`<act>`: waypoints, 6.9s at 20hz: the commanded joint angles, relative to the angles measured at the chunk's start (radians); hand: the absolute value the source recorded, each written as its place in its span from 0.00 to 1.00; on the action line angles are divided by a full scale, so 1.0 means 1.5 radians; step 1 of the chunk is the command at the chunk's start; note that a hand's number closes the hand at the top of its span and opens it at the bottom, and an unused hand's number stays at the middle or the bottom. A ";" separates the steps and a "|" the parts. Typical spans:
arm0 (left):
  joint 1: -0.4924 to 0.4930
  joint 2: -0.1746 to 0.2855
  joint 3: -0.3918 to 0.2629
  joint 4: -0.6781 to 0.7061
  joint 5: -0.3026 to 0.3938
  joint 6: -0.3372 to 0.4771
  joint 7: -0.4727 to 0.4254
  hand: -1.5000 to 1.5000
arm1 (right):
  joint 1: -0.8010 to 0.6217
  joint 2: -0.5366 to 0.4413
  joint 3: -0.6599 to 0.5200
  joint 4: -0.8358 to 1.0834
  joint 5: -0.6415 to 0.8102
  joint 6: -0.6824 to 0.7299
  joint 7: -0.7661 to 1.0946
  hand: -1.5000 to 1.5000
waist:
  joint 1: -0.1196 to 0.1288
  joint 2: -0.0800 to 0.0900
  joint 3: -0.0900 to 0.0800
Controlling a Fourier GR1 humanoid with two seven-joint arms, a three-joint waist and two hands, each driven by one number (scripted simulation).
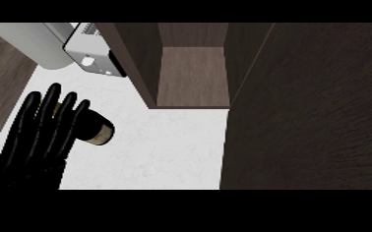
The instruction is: Pick up the wine, place it into the cabinet and close the cabinet
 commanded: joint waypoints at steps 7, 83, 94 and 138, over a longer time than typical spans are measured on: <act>0.038 -0.001 -0.005 -0.088 -0.006 0.049 0.054 0.00 | -0.008 0.018 0.021 -0.049 0.029 -0.013 0.053 0.00 | 0.001 0.000 0.000; -0.119 0.088 0.364 0.719 0.057 -0.243 -0.352 0.00 | -0.085 0.017 0.013 -0.154 0.030 -0.042 0.211 0.00 | -0.007 0.000 0.000; -0.149 0.103 0.362 0.833 0.030 -0.249 -0.440 0.00 | -0.181 0.001 -0.043 -0.138 -0.005 -0.062 0.288 0.00 | -0.004 0.000 0.000; -0.151 0.114 0.270 0.887 -0.019 -0.257 -0.586 1.00 | -0.165 0.005 -0.053 -0.083 0.005 -0.046 0.231 0.00 | 0.003 -0.001 0.001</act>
